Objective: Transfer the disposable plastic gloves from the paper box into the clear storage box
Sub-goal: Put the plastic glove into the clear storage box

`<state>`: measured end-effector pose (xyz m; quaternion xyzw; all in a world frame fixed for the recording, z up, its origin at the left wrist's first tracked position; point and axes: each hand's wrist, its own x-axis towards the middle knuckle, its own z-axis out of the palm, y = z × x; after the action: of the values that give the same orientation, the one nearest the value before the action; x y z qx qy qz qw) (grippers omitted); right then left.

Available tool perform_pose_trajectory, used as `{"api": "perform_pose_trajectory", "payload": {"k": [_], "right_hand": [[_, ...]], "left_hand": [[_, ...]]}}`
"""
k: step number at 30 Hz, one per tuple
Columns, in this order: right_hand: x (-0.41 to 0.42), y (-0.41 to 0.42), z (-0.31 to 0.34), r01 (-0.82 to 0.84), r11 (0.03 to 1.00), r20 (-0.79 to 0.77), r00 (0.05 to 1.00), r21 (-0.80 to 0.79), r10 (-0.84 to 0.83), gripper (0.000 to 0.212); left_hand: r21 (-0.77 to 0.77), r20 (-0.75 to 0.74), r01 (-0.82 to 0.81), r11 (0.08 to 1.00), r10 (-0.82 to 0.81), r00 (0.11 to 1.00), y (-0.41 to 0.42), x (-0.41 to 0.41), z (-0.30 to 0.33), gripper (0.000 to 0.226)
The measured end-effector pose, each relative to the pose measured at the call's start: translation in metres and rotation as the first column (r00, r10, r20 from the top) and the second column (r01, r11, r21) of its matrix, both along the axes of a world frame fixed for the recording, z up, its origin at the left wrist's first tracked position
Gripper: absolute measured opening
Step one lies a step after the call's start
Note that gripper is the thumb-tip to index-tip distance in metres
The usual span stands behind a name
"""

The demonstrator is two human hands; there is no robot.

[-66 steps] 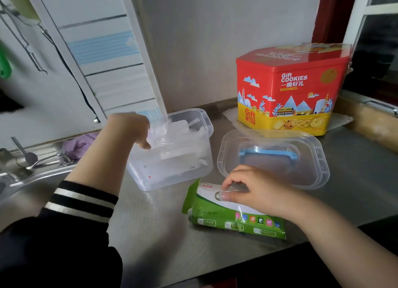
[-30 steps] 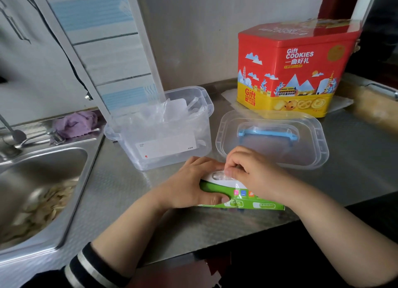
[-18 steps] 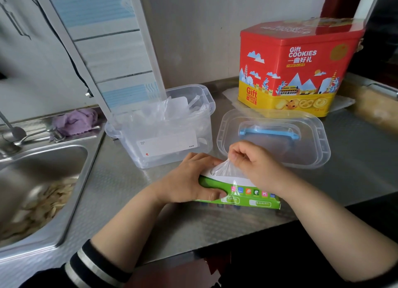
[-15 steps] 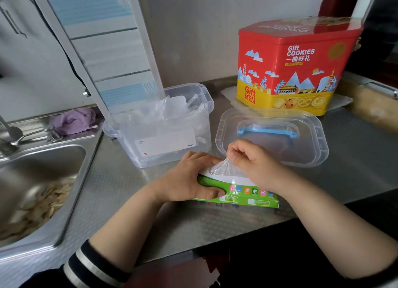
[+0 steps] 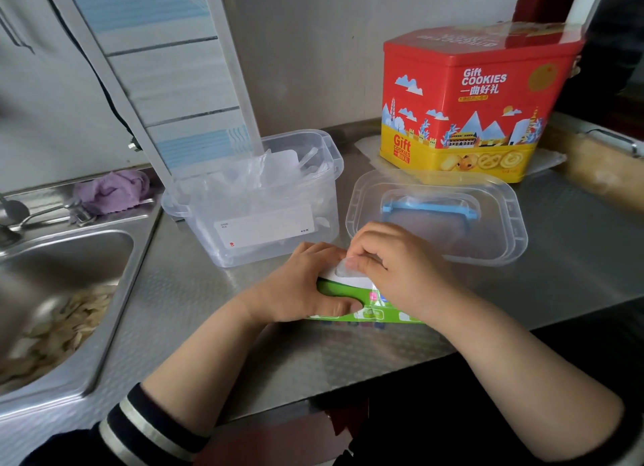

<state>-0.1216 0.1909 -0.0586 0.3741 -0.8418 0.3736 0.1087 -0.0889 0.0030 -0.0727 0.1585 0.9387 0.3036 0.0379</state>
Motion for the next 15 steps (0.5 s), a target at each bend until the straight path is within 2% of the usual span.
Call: {"api": "perform_pose_trajectory", "payload": {"k": [3,5,8,10,11,12,14,15], "right_hand": [[-0.001,-0.003,0.001,-0.008,0.998,-0.020,1.000,-0.065,0.006,0.013],[-0.005,-0.003,0.001,-0.020,0.977,0.035,0.999,-0.211,0.028,0.011],[-0.010,0.001,0.005,0.037,0.885,0.099,0.995,-0.465,0.011,0.007],[-0.010,0.004,0.008,0.105,0.804,0.171,0.985,-0.586,-0.004,0.012],[-0.010,0.005,0.009,0.131,0.783,0.203,0.979,-0.608,-0.006,0.016],[-0.009,0.006,0.010,0.146,0.781,0.236,0.972,-0.607,0.002,0.018],[-0.007,0.008,0.011,0.161,0.823,0.308,0.951,-0.545,0.018,0.014],[-0.007,0.010,0.009,0.170,0.859,0.354,0.935,-0.484,0.014,0.024]], "left_hand": [[-0.013,-0.025,0.015,1.000,-0.015,1.000,0.000,-0.001,-0.001,0.070],[-0.010,-0.010,0.005,1.000,-0.005,1.000,-0.001,-0.003,-0.002,0.066],[0.009,0.046,-0.044,0.999,0.044,0.998,-0.004,-0.005,-0.005,0.055],[0.037,0.092,-0.083,0.996,0.080,0.993,-0.006,-0.006,-0.006,0.046],[0.012,0.097,-0.082,0.997,0.080,0.992,-0.006,-0.006,-0.005,0.040],[-0.017,0.082,-0.080,0.997,0.081,0.993,-0.007,-0.007,-0.006,0.044],[-0.018,0.045,-0.074,0.997,0.075,0.996,-0.006,-0.006,-0.006,0.042],[-0.006,0.038,-0.069,0.998,0.069,0.997,-0.005,-0.005,-0.005,0.041]]}}
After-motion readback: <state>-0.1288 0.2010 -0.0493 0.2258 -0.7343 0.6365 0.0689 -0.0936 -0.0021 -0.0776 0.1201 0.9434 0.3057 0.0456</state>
